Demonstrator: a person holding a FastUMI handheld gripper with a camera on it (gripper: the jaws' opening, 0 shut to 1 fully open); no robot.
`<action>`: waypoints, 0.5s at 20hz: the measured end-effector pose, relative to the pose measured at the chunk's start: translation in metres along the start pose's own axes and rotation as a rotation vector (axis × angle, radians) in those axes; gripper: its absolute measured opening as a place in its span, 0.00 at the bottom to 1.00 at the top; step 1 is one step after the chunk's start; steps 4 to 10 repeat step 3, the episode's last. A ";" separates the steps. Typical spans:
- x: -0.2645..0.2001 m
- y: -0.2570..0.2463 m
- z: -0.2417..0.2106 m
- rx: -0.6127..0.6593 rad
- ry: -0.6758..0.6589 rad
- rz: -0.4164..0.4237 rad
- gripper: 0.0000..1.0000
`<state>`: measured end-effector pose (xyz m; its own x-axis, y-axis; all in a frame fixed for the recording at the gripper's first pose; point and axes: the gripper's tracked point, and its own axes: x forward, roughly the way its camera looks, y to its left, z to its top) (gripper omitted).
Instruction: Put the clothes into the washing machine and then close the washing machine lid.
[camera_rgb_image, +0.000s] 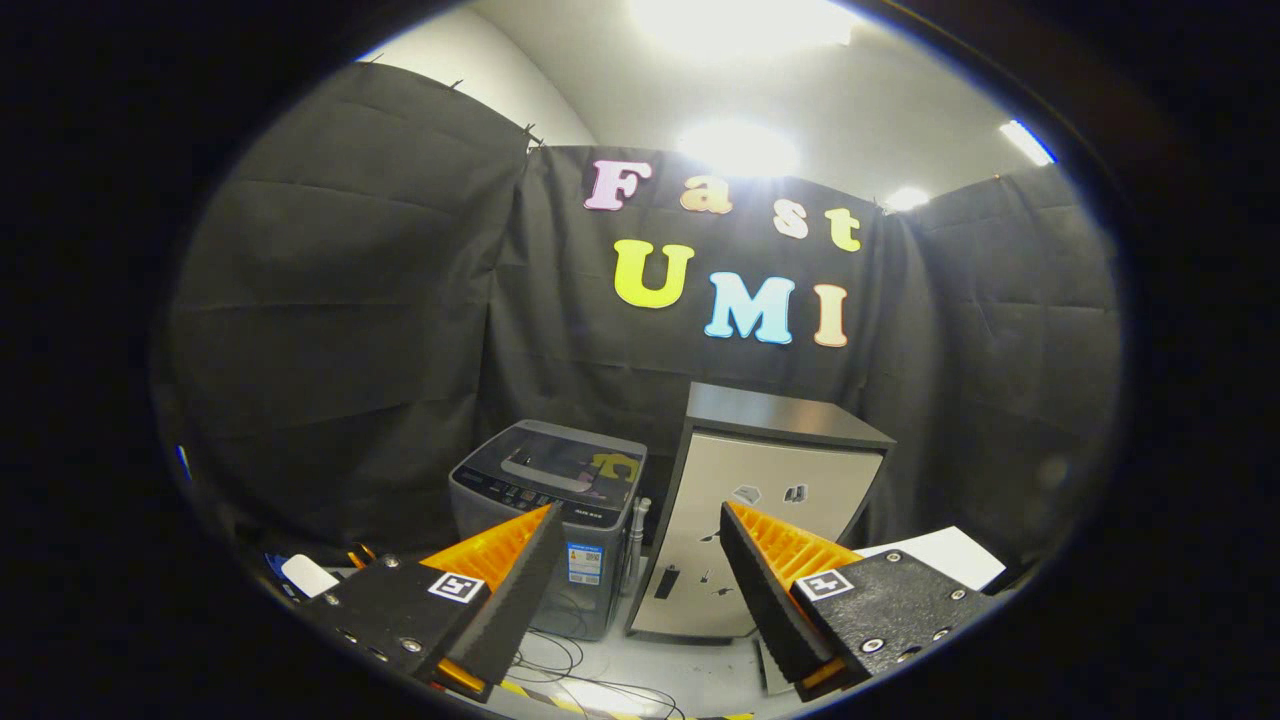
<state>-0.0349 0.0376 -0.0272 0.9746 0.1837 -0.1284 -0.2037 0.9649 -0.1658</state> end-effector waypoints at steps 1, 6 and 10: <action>-0.004 -0.001 -0.004 0.000 0.007 -0.002 0.97; -0.010 0.000 -0.005 0.010 0.011 0.002 0.96; -0.010 0.000 -0.005 0.010 0.011 0.002 0.96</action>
